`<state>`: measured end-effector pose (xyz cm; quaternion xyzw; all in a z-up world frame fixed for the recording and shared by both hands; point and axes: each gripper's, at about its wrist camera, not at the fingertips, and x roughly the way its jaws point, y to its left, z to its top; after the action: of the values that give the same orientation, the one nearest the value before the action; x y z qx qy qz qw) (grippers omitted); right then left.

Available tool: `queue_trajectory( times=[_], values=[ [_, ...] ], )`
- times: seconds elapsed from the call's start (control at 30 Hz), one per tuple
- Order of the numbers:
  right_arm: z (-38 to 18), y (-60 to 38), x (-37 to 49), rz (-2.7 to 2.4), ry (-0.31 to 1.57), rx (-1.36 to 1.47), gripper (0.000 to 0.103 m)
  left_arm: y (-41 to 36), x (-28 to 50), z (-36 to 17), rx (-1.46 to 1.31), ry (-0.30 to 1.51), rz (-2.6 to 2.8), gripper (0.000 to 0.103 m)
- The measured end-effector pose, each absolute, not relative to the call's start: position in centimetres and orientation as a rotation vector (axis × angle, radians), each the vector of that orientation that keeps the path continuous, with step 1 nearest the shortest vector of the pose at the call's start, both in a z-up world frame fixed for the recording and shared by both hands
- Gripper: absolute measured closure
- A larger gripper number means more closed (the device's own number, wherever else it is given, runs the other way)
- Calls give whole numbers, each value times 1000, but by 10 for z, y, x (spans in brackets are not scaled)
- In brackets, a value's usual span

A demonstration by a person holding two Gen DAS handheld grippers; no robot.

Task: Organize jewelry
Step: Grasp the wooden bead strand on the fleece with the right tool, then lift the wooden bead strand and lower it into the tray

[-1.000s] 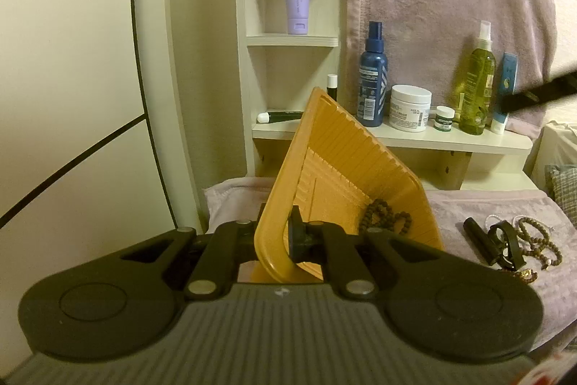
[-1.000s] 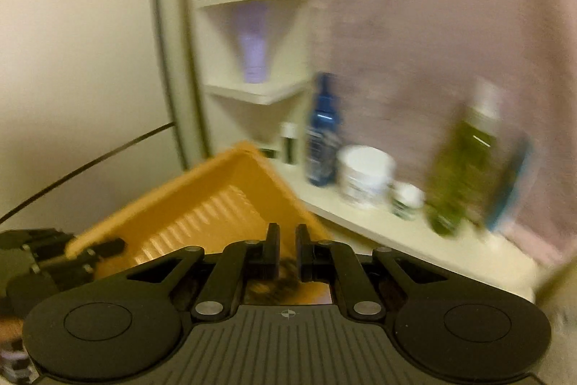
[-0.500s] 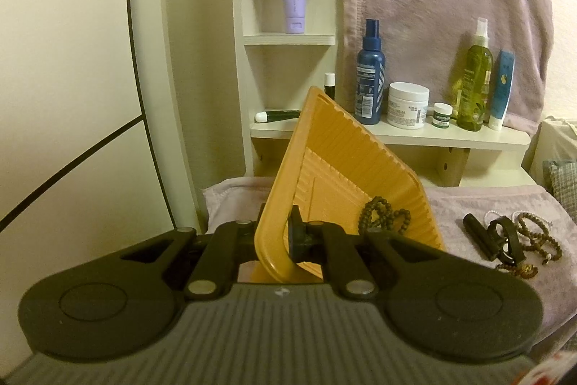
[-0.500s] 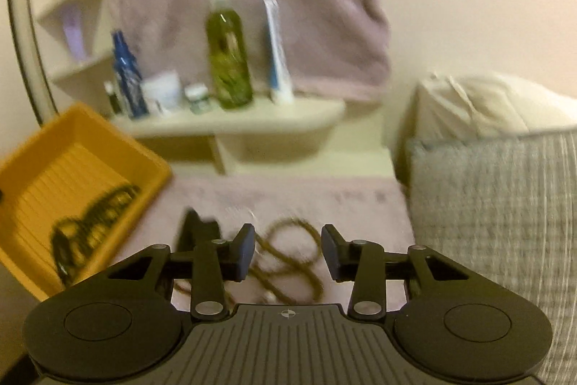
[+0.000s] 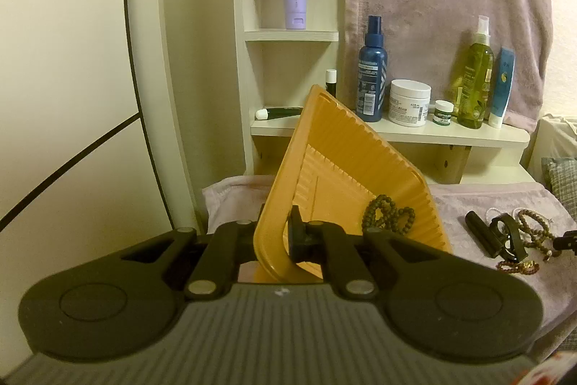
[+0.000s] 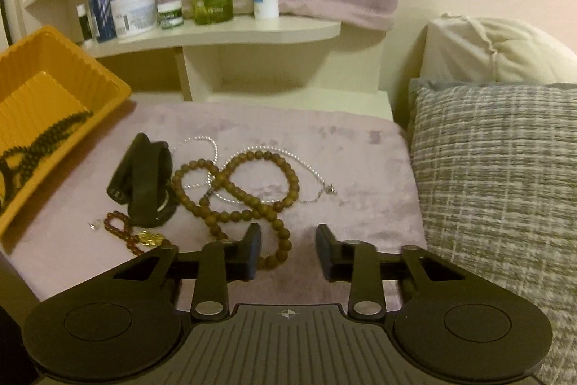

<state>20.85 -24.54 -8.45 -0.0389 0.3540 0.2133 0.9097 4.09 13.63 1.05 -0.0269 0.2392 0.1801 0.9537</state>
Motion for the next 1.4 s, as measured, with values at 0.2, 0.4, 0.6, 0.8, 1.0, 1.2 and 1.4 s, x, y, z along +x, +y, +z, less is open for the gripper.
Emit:
queue_trajectory(
  times=[0.2, 0.4, 0.6, 0.8, 1.0, 1.2, 1.4],
  values=[
    [-86, -243, 217, 464, 748, -112, 97, 137, 42, 10, -54, 490, 368, 96],
    [-52, -237, 204, 463, 655, -174, 97, 138, 44, 9, -59, 493, 388, 96],
    [-7, -233, 194, 470, 545, -204, 97, 137, 45, 9, -64, 496, 403, 96],
    [35, -223, 190, 493, 464, -248, 97, 137, 44, 9, -69, 494, 400, 96],
    [84, -212, 181, 524, 370, -280, 97, 138, 44, 9, -71, 495, 399, 96],
    [138, -195, 171, 587, 275, -299, 97, 138, 44, 9, -73, 496, 398, 96],
    [183, -168, 166, 752, 219, -292, 97, 139, 43, 9, -83, 499, 394, 96]
  ],
)
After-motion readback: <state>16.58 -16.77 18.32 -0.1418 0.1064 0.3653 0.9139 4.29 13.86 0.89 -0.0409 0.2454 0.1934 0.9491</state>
